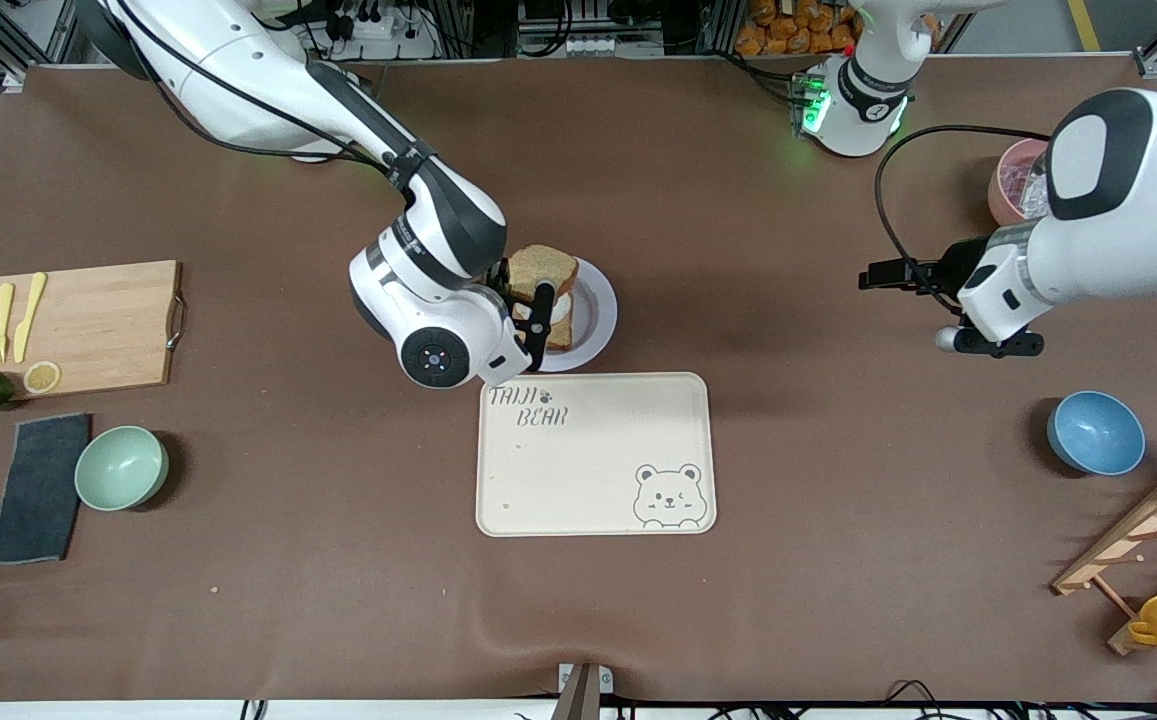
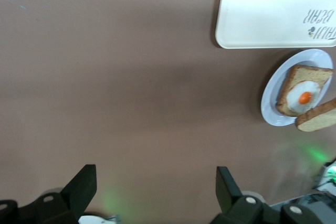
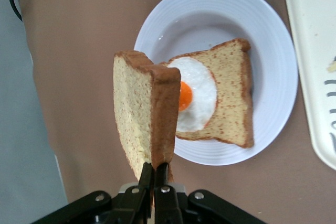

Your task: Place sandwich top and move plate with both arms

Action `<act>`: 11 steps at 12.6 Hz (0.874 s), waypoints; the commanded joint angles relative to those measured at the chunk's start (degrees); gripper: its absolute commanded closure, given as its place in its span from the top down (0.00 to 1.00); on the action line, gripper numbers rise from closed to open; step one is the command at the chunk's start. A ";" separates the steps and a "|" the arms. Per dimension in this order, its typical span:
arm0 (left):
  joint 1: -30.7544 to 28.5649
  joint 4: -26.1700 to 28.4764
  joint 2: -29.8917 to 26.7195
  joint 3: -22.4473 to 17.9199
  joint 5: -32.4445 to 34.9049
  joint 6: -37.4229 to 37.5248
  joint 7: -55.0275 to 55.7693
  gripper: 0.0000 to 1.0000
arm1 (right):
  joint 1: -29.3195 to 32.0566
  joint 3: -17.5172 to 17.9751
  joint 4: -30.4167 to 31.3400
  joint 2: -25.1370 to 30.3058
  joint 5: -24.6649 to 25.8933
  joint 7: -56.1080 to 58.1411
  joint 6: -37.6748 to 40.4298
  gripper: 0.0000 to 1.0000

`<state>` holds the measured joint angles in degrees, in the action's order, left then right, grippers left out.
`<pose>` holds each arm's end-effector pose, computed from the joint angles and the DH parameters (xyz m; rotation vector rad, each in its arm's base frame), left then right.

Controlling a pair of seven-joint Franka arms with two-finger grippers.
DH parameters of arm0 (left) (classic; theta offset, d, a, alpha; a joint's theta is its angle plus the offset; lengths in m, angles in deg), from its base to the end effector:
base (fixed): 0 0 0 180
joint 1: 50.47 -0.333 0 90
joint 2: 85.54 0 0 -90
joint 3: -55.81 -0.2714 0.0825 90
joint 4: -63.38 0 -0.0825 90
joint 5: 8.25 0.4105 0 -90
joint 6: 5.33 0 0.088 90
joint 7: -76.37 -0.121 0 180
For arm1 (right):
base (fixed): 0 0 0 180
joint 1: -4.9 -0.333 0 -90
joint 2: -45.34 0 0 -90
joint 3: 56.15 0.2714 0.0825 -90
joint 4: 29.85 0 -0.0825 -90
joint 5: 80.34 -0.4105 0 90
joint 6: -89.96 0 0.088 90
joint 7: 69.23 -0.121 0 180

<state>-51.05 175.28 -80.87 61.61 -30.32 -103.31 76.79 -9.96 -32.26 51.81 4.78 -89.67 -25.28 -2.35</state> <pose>0.5508 -0.0906 0.3518 2.7411 0.0445 -0.4737 0.5178 0.4006 0.2266 -2.0259 -1.6555 0.5982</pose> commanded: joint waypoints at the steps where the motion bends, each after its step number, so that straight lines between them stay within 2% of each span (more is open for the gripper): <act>1: -0.47 2.88 1.56 0.26 -6.73 -2.91 0.72 1.00 | 0.19 -1.13 -1.50 -1.79 0.45 4.12 -2.51 0.00; 6: -1.44 4.55 6.49 0.17 -17.81 -3.00 0.02 1.00 | -0.07 -1.22 -1.42 -2.76 1.50 7.11 -3.84 0.00; 7: -1.44 4.99 7.02 0.17 -19.31 -3.00 -0.33 1.00 | -0.94 -1.22 -1.41 -2.76 2.20 7.20 -4.36 0.21; 8: -1.44 5.08 8.33 0.26 -20.02 -2.92 -2.77 1.00 | -1.65 -1.22 -1.50 -2.76 3.16 7.29 -5.50 0.99; 11: -1.09 9.37 10.10 0.26 -27.30 -5.62 -10.77 1.00 | -0.96 -1.13 -1.50 -2.33 3.26 7.38 -5.69 1.00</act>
<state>-52.00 181.61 -71.03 61.52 -53.78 -106.39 69.91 -11.30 -33.53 51.65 2.68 -87.42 -18.50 -8.58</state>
